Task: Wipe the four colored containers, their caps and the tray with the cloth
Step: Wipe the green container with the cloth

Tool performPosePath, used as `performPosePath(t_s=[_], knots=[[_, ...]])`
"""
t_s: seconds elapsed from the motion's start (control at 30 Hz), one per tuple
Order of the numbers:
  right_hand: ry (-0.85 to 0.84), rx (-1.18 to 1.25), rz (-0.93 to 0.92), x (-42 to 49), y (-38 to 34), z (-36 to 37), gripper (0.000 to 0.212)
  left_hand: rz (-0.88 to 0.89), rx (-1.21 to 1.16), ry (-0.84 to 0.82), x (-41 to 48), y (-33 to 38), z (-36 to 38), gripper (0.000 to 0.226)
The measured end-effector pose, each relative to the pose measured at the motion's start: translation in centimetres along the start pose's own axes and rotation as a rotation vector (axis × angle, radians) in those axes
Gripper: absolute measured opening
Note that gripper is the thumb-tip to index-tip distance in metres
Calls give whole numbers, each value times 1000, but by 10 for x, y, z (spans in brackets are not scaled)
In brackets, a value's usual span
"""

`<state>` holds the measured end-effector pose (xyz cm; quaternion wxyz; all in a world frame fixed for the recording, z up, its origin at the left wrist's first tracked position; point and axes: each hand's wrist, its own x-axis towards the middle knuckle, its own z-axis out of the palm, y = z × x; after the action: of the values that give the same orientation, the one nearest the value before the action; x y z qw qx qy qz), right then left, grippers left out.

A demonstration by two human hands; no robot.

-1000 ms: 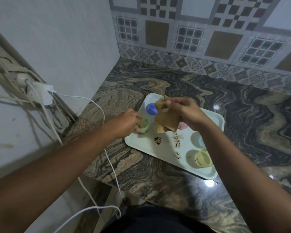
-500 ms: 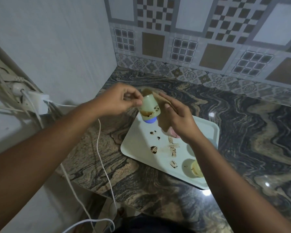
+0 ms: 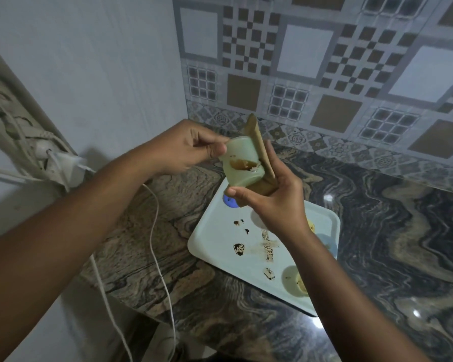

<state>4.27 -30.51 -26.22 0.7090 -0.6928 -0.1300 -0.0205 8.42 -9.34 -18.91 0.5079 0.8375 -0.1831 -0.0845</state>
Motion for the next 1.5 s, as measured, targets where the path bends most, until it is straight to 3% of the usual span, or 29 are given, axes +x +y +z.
performPosePath(t_s=[0.13,0.27,0.4,0.5,0.67,0.83,0.97,1.07,1.23,1.5], knots=[[-76,-22,-20,0,-3,-5,107,-3,61,-24,1,11,-6,26],[17,10,-74,-2,-7,0,90,49,32,-11,3,24,-6,34],[93,16,-129,2,-8,0,78,66,-70,79,2,26,-4,27],[92,-19,-142,3,-9,1,77,65,52,142,2,31,-4,25],[168,-262,-357,-4,3,9,88,107,294,99,0,51,4,24],[235,-51,-319,-9,3,9,84,75,181,162,-7,57,-3,34],[224,-5,-292,-5,0,10,81,37,16,71,-10,54,-10,37],[224,-87,-350,-3,-4,8,87,61,7,72,-10,59,-8,36],[260,-510,-646,-3,-3,9,81,118,220,99,-11,75,6,23],[210,-271,-552,10,-5,-5,84,117,118,193,-10,71,-1,25]])
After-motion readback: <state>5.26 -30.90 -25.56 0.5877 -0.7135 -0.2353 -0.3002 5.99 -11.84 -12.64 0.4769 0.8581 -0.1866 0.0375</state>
